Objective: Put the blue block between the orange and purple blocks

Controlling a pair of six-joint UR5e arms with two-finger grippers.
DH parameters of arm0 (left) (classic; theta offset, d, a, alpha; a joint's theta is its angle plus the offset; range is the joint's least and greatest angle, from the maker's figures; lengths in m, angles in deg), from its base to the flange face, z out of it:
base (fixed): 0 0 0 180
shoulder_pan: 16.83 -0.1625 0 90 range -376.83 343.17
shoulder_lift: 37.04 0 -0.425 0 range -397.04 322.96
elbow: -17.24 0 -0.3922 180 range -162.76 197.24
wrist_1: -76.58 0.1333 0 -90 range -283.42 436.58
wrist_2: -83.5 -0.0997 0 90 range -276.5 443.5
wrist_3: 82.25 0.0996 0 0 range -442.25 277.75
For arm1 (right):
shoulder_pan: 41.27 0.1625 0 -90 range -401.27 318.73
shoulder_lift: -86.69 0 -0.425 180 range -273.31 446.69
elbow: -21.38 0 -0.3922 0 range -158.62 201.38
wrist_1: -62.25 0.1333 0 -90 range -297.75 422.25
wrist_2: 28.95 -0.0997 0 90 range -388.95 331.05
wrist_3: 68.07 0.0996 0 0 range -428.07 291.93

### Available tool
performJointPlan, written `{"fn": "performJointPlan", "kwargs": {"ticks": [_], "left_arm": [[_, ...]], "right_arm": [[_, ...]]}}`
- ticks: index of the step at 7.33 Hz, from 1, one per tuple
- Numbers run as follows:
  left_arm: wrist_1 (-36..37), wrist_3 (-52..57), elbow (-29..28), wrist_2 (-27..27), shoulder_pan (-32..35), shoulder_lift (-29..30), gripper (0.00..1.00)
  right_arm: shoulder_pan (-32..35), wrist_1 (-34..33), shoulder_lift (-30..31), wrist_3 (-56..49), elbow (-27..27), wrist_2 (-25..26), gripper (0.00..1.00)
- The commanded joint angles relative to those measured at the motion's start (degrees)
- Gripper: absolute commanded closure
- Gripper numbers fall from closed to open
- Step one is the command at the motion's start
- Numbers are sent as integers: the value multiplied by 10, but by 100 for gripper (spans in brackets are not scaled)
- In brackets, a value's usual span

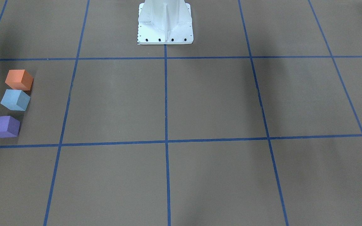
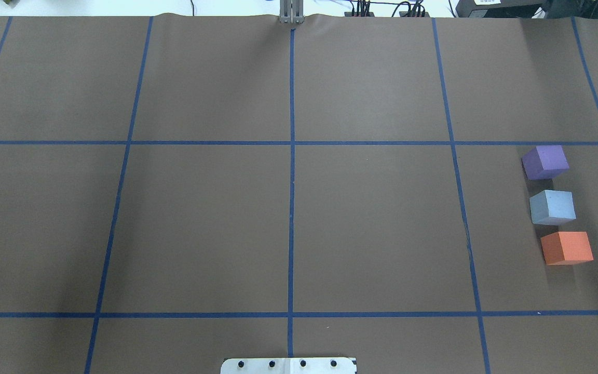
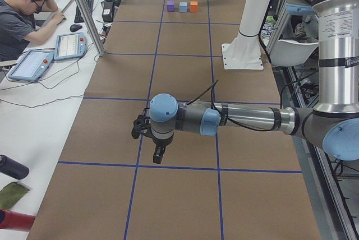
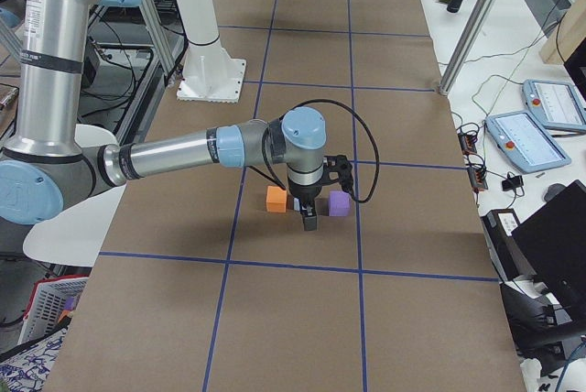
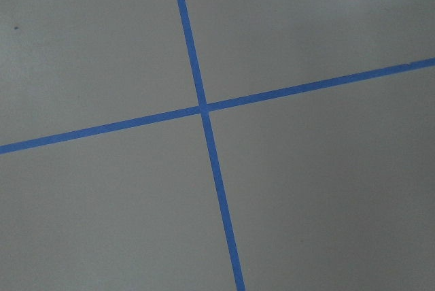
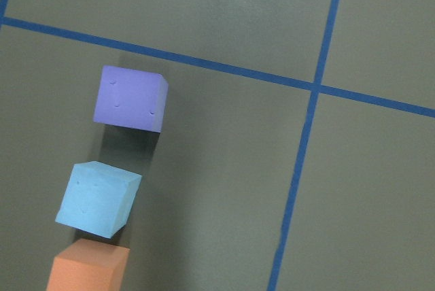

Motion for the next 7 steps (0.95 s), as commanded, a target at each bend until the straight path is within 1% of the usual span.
{"fn": "performJointPlan", "kwargs": {"ticks": [1, 2, 3, 5, 7], "left_arm": [[-6, -1, 2, 0, 0, -11, 0], [-6, -1, 11, 1, 1, -15, 0], [-4, 0, 11, 0, 2, -17, 0], [-5, 2, 12, 0, 1, -16, 0], [-6, 2, 14, 0, 2, -17, 0]], "right_arm": [[17, -10, 32, -13, -9, 1, 0], [22, -9, 37, -12, -6, 1, 0], [22, 10, 40, -8, -14, 2, 0], [22, 54, 48, 33, -19, -1, 0], [22, 67, 50, 38, -21, -4, 0]]}}
